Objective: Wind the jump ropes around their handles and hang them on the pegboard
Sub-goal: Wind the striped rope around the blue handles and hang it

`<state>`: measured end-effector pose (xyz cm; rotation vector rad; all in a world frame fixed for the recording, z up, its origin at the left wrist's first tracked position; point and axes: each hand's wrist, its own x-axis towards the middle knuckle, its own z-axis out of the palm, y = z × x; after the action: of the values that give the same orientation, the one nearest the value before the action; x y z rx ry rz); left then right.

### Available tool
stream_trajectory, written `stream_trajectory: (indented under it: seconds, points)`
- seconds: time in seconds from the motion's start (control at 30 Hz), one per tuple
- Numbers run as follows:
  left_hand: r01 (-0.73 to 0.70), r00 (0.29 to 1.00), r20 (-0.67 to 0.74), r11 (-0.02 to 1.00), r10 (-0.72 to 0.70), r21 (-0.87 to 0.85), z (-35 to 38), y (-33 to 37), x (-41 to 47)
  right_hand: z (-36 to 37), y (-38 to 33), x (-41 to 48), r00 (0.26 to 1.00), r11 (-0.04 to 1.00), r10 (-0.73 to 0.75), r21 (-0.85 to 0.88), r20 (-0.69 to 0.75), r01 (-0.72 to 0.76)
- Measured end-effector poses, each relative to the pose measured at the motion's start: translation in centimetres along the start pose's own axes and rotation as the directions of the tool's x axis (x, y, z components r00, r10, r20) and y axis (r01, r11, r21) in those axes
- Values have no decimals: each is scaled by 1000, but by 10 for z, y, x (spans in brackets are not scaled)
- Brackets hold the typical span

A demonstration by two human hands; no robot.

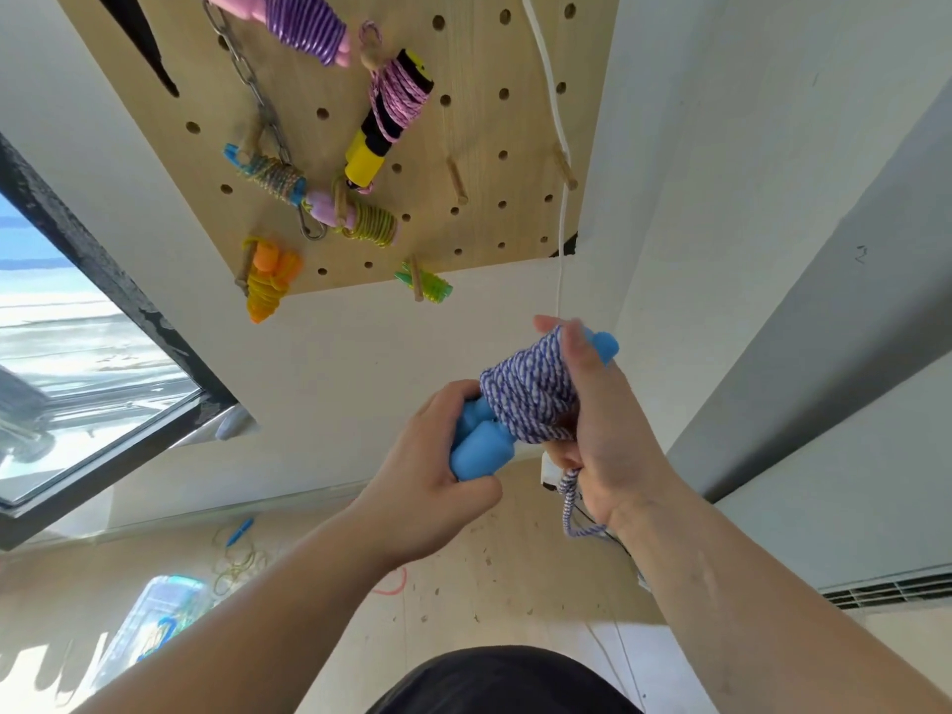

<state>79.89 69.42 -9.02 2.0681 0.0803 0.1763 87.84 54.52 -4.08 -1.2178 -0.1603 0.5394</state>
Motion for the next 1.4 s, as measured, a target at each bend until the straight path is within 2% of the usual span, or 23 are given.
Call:
stream_trajectory:
  seconds: [0.17,0.27,0.4,0.57,0.67,0.77,0.87,0.97,1.1,1.17,1.23,1.4]
  points:
    - [16,1000,27,1000,-16,8,-4,-3,-2,4,2,2,993,995,92,-23,-73,-94]
    - [14,999,-42,999,-13,36,0,-1,-5,3,5,3,985,989,147,3,-93,-147]
    - [48,991,-126,996,-38,78,1,3,-4,6,8,1,982,982,178,81,-61,-172]
    - [85,994,-69,996,-83,30,-8,6,0,2,13,2,983,978,182,102,20,-183]
    - [94,995,-35,992,-92,84,-11,15,4,-3,14,2,978,969,204,133,47,-208]
    - [136,990,15,987,-137,81,-14,24,7,-6,15,2,982,975,190,121,-3,-188]
    - [241,968,83,968,-235,-73,-17,29,12,-6,15,2,985,984,157,95,-77,-150]
    - [255,966,27,965,-257,56,-11,32,19,-5,14,3,987,990,119,83,-108,-111]
    - [324,946,-21,944,-323,62,-5,28,22,-3,14,2,985,993,119,39,-125,-115]
    - [300,954,-89,933,-288,199,-4,24,24,-3,17,1,987,994,111,35,-119,-108]
    - [238,968,-168,900,-188,364,-1,20,24,-2,20,1,989,997,81,30,-121,-78]
    - [143,958,-286,829,20,540,10,16,23,4,22,-2,978,993,27,116,-208,-3]
